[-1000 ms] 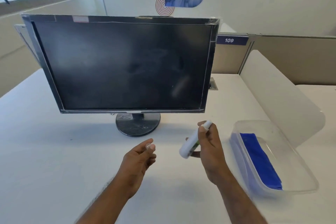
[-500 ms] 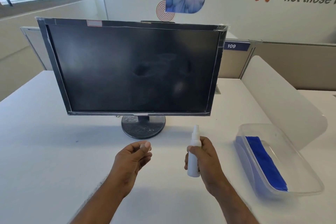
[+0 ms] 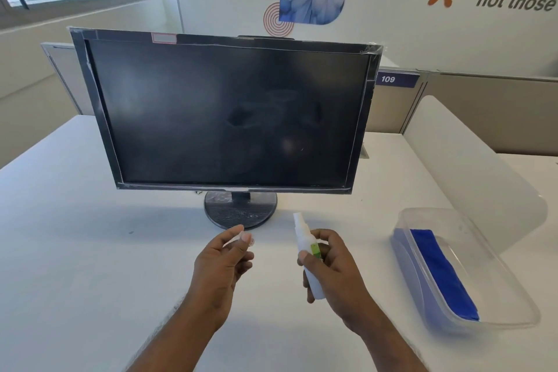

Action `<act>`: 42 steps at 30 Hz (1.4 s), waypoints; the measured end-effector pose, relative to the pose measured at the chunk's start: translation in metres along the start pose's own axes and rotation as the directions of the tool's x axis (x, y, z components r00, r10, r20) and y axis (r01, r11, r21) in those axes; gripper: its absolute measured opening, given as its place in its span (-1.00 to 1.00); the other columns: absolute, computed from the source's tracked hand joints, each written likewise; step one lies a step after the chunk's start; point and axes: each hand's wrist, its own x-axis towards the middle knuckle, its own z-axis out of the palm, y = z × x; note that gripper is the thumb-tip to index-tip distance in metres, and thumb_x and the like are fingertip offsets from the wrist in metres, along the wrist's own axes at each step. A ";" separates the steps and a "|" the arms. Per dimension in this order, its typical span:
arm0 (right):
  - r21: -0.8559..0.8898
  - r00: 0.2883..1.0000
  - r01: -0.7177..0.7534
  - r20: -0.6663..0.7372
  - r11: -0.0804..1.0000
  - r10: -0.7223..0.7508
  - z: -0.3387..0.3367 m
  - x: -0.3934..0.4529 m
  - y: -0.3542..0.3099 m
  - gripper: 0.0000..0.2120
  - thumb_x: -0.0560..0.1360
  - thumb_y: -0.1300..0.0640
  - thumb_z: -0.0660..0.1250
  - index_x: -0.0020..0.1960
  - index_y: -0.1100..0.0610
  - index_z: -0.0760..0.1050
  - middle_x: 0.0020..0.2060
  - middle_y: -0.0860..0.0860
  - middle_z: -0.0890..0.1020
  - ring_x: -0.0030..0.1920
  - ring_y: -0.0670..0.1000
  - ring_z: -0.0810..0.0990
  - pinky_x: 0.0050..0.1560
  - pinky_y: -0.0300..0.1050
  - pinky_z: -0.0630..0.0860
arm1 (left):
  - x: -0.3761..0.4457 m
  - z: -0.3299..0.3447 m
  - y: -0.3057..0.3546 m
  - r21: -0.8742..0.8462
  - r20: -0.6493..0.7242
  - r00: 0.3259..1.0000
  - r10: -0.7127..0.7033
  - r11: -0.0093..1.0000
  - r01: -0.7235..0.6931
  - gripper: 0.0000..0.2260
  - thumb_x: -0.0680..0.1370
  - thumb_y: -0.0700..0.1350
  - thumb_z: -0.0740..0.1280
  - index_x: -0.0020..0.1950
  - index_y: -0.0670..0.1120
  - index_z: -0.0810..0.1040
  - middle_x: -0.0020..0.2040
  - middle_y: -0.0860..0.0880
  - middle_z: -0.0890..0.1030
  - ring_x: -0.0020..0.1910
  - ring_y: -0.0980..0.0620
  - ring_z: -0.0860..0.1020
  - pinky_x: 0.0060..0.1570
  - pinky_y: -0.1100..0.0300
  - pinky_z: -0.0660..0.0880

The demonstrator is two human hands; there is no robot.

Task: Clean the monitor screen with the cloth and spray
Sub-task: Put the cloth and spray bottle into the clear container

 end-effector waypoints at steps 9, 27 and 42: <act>-0.065 0.992 0.122 0.052 0.990 -0.119 0.005 -0.005 -0.001 -0.69 0.36 0.00 0.55 0.10 -0.11 0.63 -0.22 0.12 0.63 -0.44 0.01 0.51 -0.49 -0.20 0.43 | -0.006 0.017 0.013 0.040 -0.004 0.987 0.159 0.986 -0.159 -0.71 0.37 0.04 0.46 0.07 0.05 0.69 -0.05 0.05 0.74 -0.10 0.00 0.71 -0.25 0.32 0.60; -0.131 0.979 0.203 0.011 0.970 -0.203 0.009 -0.006 0.005 -0.67 0.35 -0.04 0.56 0.09 -0.12 0.62 -0.15 -0.07 0.65 -0.24 -0.07 0.55 -0.25 -0.19 0.52 | -0.019 0.027 0.005 0.159 0.040 0.979 0.202 0.966 -0.205 -0.75 0.33 0.00 0.46 -0.01 0.06 0.72 -0.07 0.08 0.75 -0.05 -0.02 0.69 -0.20 0.30 0.61; -0.548 0.910 0.331 -0.030 0.768 -0.414 0.014 -0.015 0.005 -0.65 0.42 -0.16 0.46 0.14 -0.07 0.53 -0.12 -0.21 0.60 -0.15 -0.12 0.55 -0.16 -0.24 0.52 | -0.019 0.027 0.003 0.188 0.017 0.986 0.163 0.968 -0.163 -0.78 0.31 0.03 0.47 -0.06 0.08 0.74 -0.08 0.08 0.75 -0.07 0.06 0.72 -0.10 0.25 0.60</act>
